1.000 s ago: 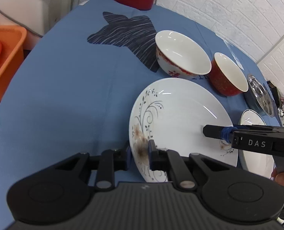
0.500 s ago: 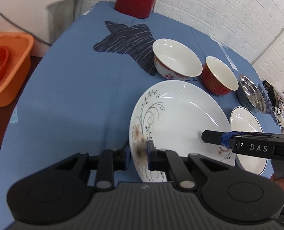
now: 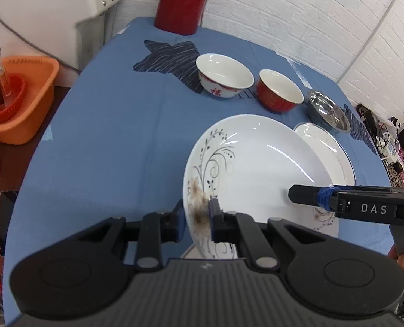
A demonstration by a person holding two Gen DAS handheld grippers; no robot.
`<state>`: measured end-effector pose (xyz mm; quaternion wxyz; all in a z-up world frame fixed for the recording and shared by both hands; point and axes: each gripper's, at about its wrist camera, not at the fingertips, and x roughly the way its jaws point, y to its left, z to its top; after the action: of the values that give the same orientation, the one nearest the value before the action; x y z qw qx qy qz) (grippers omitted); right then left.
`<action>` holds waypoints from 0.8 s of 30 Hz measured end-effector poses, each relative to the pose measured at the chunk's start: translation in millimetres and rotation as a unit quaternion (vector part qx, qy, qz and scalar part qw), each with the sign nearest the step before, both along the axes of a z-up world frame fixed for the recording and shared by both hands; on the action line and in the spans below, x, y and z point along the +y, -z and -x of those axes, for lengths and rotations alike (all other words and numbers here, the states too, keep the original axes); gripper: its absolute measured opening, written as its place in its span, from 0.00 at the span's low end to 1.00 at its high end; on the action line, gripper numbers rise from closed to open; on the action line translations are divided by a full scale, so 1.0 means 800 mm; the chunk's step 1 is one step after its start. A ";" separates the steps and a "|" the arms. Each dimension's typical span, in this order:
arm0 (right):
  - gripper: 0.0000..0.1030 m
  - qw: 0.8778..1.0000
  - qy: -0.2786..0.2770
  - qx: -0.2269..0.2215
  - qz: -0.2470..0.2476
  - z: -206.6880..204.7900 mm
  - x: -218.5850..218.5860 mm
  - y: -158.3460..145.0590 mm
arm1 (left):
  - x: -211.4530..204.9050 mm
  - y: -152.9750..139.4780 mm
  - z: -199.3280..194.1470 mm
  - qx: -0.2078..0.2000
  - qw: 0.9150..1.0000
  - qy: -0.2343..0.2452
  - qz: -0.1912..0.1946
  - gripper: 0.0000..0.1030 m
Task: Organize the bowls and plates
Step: 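Carry the floral plate with both grippers onto the plate stack and release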
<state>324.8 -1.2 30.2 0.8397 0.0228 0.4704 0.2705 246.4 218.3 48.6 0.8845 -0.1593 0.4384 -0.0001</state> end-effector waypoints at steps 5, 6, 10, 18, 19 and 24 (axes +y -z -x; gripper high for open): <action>0.39 1.000 0.008 0.008 0.001 0.051 -0.013 0.020 | -0.019 0.018 0.055 0.006 1.000 0.008 -0.011 0.04; 0.39 1.000 0.008 0.010 0.002 0.059 -0.014 0.026 | -0.021 0.022 0.063 0.007 1.000 0.008 -0.014 0.04; 0.39 1.000 0.005 0.013 0.007 0.082 -0.014 0.042 | -0.025 0.040 0.090 0.014 1.000 0.008 -0.015 0.05; 0.40 1.000 -0.002 -0.005 0.024 0.097 -0.004 0.057 | -0.025 0.052 0.114 -0.009 1.000 0.011 -0.019 0.06; 0.40 1.000 -0.003 -0.006 0.023 0.096 -0.004 0.058 | -0.024 0.053 0.115 -0.013 1.000 0.013 -0.018 0.08; 0.40 1.000 -0.013 -0.005 0.015 0.095 -0.008 0.060 | -0.019 0.056 0.120 -0.024 0.999 0.031 0.017 0.36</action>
<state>249.0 -7.9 -17.9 0.8387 0.0027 0.4707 0.2740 150.1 203.4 3.8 0.8917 -0.1611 0.4213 -0.0388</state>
